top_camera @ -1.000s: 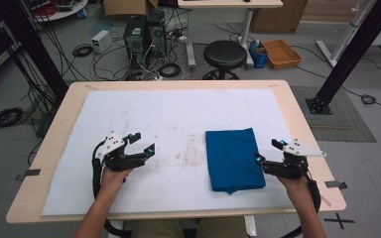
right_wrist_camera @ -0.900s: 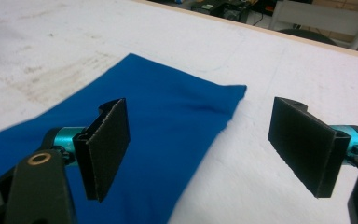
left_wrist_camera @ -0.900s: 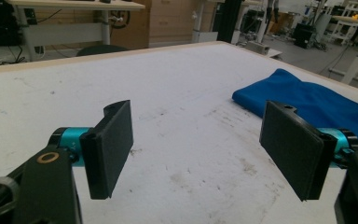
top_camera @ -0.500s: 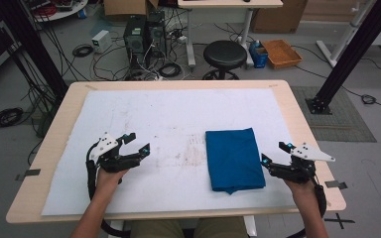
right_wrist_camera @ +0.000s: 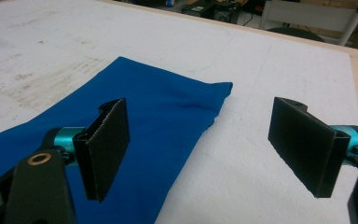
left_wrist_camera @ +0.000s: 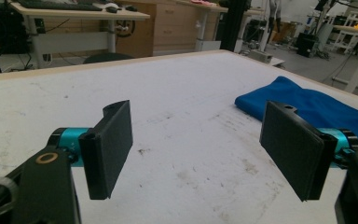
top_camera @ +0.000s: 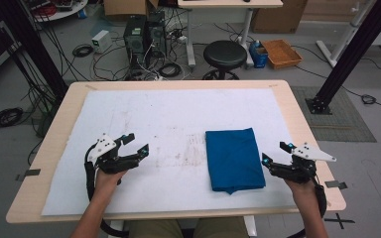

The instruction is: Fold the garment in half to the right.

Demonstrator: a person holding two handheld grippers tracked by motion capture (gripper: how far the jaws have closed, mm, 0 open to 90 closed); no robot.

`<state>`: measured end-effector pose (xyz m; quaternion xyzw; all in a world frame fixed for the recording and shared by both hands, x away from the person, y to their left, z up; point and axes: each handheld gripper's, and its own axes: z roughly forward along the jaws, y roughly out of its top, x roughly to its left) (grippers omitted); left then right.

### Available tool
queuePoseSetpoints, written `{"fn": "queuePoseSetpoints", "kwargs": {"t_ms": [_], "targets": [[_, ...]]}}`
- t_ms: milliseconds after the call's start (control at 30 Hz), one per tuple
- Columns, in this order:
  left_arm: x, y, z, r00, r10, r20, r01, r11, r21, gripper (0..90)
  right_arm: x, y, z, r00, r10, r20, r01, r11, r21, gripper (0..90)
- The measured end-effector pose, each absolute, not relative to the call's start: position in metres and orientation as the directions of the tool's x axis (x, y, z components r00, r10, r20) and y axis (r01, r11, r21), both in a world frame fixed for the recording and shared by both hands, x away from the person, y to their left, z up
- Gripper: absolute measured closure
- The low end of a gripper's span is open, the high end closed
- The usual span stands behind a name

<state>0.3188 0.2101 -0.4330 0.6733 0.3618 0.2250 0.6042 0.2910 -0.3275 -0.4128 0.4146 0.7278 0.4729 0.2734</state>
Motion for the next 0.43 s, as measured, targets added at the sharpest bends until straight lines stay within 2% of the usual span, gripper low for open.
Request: {"fn": "queuePoseSetpoints", "kwargs": {"t_ms": [433], "targets": [[0.3193,0.2091,-0.4341,0.637,0.759,-0.135,0.217,-0.008,0.976,25.5,0.2916,-0.3270,-0.4134,-0.513,0.858,-0.004,0.344,0.210,0.915,20.2]]}}
